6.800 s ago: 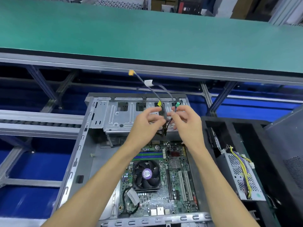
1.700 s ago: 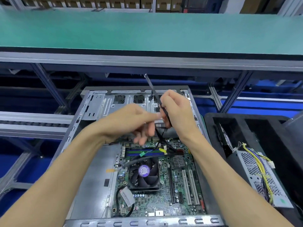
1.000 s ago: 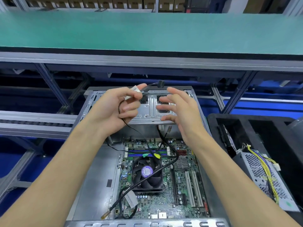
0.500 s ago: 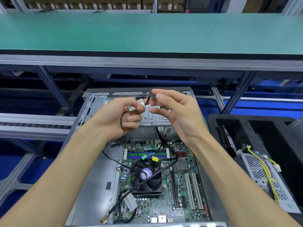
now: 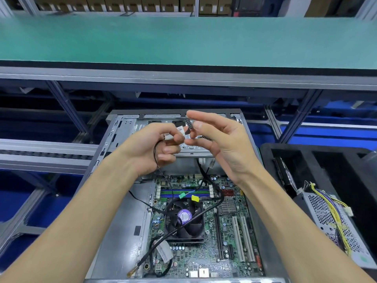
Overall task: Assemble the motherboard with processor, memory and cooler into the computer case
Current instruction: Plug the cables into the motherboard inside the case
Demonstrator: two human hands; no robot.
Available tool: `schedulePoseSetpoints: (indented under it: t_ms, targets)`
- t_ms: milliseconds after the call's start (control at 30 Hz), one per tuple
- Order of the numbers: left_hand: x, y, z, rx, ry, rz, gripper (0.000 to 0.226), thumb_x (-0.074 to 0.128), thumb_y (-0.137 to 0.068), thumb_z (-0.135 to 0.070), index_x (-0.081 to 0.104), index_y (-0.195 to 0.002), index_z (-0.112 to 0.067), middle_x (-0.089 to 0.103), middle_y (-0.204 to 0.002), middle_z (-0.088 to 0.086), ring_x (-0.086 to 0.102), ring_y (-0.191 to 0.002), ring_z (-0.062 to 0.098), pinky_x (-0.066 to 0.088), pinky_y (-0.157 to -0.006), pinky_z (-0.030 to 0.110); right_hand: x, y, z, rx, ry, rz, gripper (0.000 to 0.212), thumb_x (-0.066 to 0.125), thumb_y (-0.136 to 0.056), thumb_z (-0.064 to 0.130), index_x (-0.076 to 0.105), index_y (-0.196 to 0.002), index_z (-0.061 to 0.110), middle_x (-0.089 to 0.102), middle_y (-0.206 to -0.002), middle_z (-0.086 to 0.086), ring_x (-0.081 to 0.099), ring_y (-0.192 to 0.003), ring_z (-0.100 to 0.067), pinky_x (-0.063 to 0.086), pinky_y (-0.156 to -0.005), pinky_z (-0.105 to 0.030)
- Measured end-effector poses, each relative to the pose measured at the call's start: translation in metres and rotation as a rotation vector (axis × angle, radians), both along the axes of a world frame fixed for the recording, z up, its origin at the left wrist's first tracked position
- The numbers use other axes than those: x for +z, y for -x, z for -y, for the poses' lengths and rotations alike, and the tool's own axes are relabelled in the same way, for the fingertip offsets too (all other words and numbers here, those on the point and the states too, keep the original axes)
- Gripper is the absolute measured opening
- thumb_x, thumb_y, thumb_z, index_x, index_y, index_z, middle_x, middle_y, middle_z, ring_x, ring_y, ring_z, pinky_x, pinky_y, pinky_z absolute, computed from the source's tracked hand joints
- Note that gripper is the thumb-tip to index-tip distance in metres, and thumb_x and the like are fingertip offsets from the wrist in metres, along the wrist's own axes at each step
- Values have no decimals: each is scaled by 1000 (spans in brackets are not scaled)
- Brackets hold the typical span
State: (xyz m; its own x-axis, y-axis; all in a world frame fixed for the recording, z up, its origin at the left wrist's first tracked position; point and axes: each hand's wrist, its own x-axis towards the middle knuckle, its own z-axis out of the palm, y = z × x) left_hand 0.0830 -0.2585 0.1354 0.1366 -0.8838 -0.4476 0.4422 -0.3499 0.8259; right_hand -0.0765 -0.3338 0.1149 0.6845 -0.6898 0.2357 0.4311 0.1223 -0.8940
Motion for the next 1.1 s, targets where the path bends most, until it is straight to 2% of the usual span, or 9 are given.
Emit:
schedulePoseSetpoints:
  t_ms: [100, 267, 333, 400, 567, 700, 833, 967, 1100]
  targets:
    - [0, 0, 0, 15, -1, 1, 18, 51, -80, 0, 52, -67, -12, 47, -61, -3, 26, -44, 8, 19, -34, 18, 0, 1, 0, 7, 1, 1, 21, 62, -94, -1, 77, -107, 7, 68, -84, -11, 64, -77, -17, 58, -77, -31]
    - [-2, -1, 1, 31, 25, 10, 35, 51, -80, -1, 64, -50, -16, 45, -63, -3, 27, -45, 8, 21, -35, 18, 0, 1, 1, 28, -49, 1, 22, 58, -95, 9, 78, -105, 6, 71, -87, -8, 66, -78, -17, 59, -75, -30]
    - [-2, 0, 2, 97, 118, 58, 28, 51, -83, -3, 73, -68, -13, 46, -65, -2, 28, -45, 9, 23, -35, 19, -1, 1, 2, 51, -71, -35, 23, 56, -99, 11, 78, -102, 8, 73, -91, -5, 67, -79, -17, 59, -72, -29]
    - [-3, 0, 4, 217, 250, 192, 23, 53, -85, -6, 74, -92, -11, 48, -66, -1, 31, -47, 11, 25, -38, 21, -2, 0, 2, 77, -88, -86, 22, 56, -100, 9, 77, -102, 10, 72, -88, -4, 67, -76, -17, 58, -68, -27]
    - [-2, -1, 1, 347, 421, 606, 23, 54, -83, -12, 76, -81, -19, 64, -69, 0, 52, -58, 14, 44, -51, 26, -2, -2, 4, -58, -170, -86, 23, 62, -95, -2, 64, -115, 10, 70, -82, -11, 66, -70, -17, 57, -65, -27]
    - [0, 2, -4, 152, 505, 1084, 10, 70, -87, -24, 71, -81, -17, 74, -84, -4, 69, -82, 12, 55, -79, 31, -1, 0, 8, -195, -250, -44, 30, 67, -93, 1, 56, -120, 7, 69, -76, -5, 65, -70, -18, 58, -70, -29]
    - [-4, 16, -4, 94, 549, 978, 22, 78, -84, -14, 61, -97, -8, 70, -89, 9, 68, -80, 27, 56, -76, 40, -2, 0, 7, -176, -234, -61, 33, 66, -94, 0, 55, -124, 3, 68, -72, -3, 67, -68, -16, 57, -70, -27]
    - [-4, 19, -1, 128, 545, 827, 25, 74, -87, -10, 67, -111, -13, 70, -87, -1, 58, -61, 11, 47, -55, 22, -3, 0, 8, -109, -232, -64, 35, 64, -94, 0, 55, -128, 5, 73, -83, -6, 69, -73, -16, 56, -70, -25]
    - [-4, 17, -1, 119, 558, 828, 19, 74, -86, -11, 74, -105, -9, 74, -88, -8, 59, -67, -1, 42, -60, 8, -2, 1, 8, -81, -243, -56, 35, 64, -95, 1, 56, -128, 6, 74, -88, -6, 69, -75, -16, 56, -71, -25]
